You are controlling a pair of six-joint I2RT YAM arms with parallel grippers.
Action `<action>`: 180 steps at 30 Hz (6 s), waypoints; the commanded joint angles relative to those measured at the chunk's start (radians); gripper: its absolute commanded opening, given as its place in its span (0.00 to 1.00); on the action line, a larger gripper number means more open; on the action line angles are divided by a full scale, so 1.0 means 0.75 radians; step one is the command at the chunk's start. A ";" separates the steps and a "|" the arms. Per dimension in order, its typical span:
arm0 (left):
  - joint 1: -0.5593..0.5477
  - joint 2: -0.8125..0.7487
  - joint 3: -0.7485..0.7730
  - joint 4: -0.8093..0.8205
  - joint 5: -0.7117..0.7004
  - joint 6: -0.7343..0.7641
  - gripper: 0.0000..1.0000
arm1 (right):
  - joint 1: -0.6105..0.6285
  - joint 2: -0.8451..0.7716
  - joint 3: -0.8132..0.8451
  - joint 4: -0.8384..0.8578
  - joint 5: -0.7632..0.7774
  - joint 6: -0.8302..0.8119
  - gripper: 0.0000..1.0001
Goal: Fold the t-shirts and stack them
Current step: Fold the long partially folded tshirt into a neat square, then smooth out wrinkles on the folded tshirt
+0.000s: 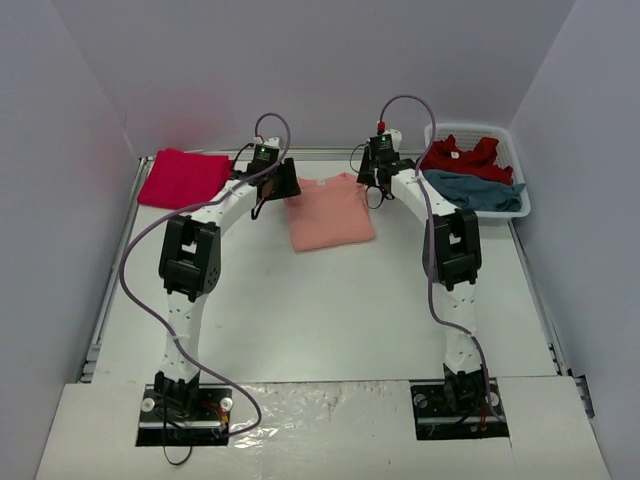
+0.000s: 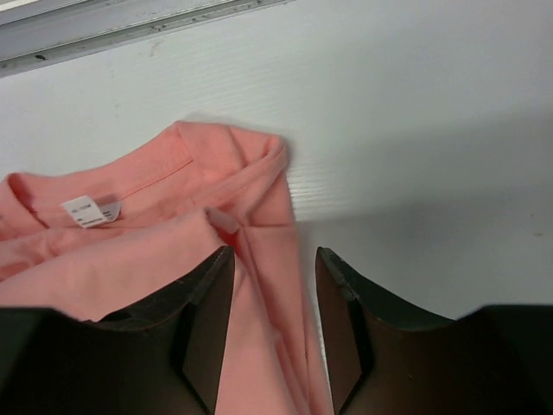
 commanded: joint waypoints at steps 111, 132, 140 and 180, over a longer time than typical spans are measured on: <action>0.039 0.098 0.024 0.082 0.023 0.084 0.08 | -0.059 0.102 0.057 0.242 -0.280 -0.026 0.35; 0.041 0.117 0.035 0.074 0.030 0.086 0.08 | -0.059 0.178 0.061 0.254 -0.397 -0.013 0.32; 0.041 0.119 0.033 0.074 0.034 0.084 0.08 | -0.062 0.195 0.049 0.254 -0.407 -0.017 0.21; 0.039 0.115 0.037 0.080 0.048 0.072 0.04 | -0.059 0.178 0.027 0.252 -0.436 -0.052 0.00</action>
